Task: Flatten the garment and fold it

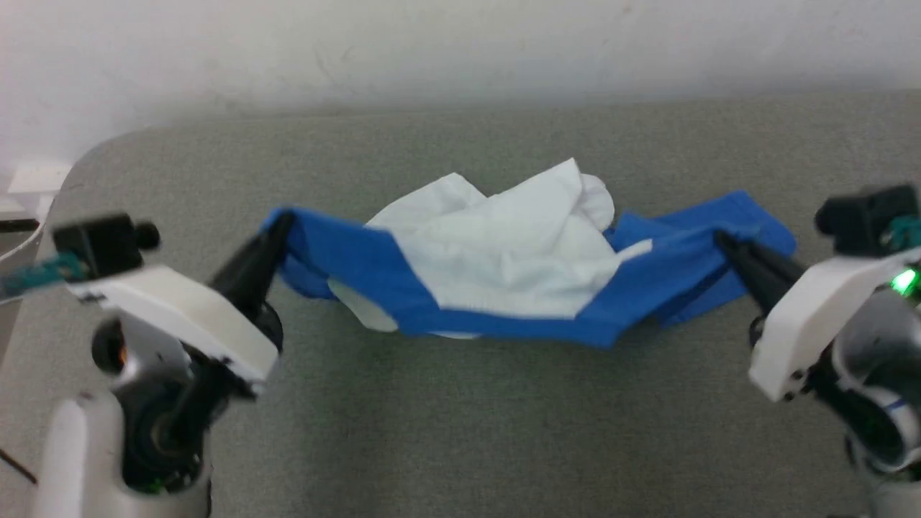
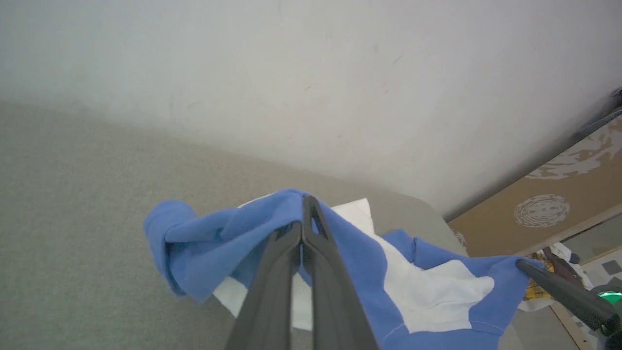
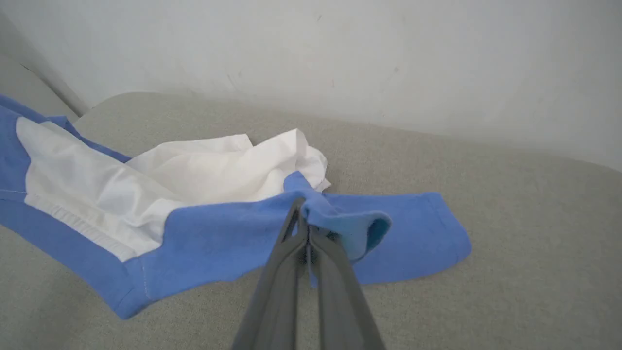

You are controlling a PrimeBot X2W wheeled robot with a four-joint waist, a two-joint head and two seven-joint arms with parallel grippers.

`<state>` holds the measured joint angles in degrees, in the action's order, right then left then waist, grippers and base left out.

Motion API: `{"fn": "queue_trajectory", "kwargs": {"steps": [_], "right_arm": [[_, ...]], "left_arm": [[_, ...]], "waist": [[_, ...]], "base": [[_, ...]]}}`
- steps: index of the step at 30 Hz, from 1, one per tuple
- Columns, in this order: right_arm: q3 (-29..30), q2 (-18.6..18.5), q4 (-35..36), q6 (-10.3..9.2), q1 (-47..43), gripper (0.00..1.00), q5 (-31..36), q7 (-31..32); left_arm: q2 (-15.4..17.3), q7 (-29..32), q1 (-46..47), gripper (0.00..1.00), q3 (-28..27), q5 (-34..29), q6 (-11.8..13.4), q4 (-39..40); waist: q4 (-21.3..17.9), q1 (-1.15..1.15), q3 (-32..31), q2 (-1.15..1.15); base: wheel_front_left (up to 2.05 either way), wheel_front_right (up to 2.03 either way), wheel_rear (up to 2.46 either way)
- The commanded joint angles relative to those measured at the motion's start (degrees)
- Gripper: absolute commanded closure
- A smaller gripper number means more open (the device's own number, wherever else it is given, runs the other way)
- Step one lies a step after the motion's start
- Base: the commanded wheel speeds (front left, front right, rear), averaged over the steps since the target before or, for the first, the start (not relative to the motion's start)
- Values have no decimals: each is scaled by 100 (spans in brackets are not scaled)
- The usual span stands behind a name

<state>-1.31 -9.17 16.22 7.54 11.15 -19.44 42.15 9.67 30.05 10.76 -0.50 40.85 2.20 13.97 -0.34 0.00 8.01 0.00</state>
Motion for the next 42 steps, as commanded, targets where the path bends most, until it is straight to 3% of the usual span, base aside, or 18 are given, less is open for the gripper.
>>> {"fn": "queue_trajectory", "kwargs": {"steps": [1, 7, 13, 19, 25, 28, 34, 38, 42], "right_arm": [[0, -182, 202, -5, 287, 100, -147, 133], [-118, -906, 378, -5, 1637, 100, -765, 588], [-312, -1313, -574, -5, 3560, 100, -936, 609], [-642, -1237, -1870, -5, 5452, 100, -663, 225], [-862, -1057, -2915, -5, 7017, 100, -178, -621], [-814, -984, -3301, -5, 7661, 100, 104, -1211], [-690, -979, -3870, -5, 8475, 100, 662, -2445], [-826, -1005, -4242, -5, 8357, 100, 659, -2760], [-1125, -1098, -4572, -5, 7746, 100, 420, -2860]], "left_arm": [[61, 141, 306, 100, -65, 155, -10, 189], [242, 683, 1556, 100, -328, 597, 234, 535], [334, 905, 3204, 100, -500, 685, 676, -1], [462, 667, 4874, 100, -650, 400, 1107, -924], [610, 54, 6327, 100, -779, 61, 1302, -1649], [629, -335, 6914, 100, -840, -24, 1284, -1916], [616, -1010, 7622, 100, -873, -26, 950, -2287], [577, -1126, 7394, 100, -822, 26, 727, -2554], [739, -1141, 6543, 100, -615, -232, 524, -2911]], "waist": [[-91, 0, -81, 0], [-268, 0, 32, 0], [-424, 0, 557, 0], [-634, 0, 1396, 0], [-776, 0, 2151, 0], [-800, 0, 2403, 0], [-777, 0, 2648, 0], [-733, 0, 2665, 0], [-683, 0, 2562, 0]], "base": [[0, 0, 0], [0, 0, 0], [0, 0, 0], [0, 0, 0], [0, 0, 0], [0, 0, 0], [0, 0, 0], [0, 0, 0], [0, 0, 0]]}}
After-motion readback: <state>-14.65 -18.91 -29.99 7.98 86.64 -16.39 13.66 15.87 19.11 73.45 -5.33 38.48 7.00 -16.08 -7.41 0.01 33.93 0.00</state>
